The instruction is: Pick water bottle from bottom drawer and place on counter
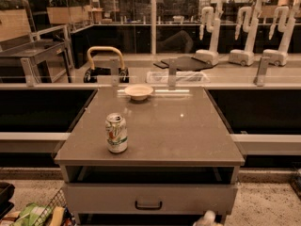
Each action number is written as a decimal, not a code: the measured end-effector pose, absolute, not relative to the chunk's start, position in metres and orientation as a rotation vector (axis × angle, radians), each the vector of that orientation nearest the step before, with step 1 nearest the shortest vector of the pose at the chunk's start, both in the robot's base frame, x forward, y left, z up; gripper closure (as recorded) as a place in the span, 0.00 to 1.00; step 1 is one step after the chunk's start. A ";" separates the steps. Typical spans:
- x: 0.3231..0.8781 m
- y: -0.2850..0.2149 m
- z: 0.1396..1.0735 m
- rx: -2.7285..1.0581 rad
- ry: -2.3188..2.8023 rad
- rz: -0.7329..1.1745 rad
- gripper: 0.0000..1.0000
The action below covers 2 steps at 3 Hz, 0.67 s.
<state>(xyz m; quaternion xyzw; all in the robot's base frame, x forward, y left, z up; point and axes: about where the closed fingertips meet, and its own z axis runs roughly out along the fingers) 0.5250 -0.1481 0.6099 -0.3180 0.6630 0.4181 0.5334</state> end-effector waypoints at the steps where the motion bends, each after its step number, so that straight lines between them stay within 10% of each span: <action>1: 0.547 -0.182 0.698 -0.684 1.585 0.914 1.00; 2: 0.561 -0.206 0.776 -0.619 1.612 0.811 1.00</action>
Offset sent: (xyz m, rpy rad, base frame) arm 0.0512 -0.0990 0.2410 -0.0642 -0.0414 -0.3422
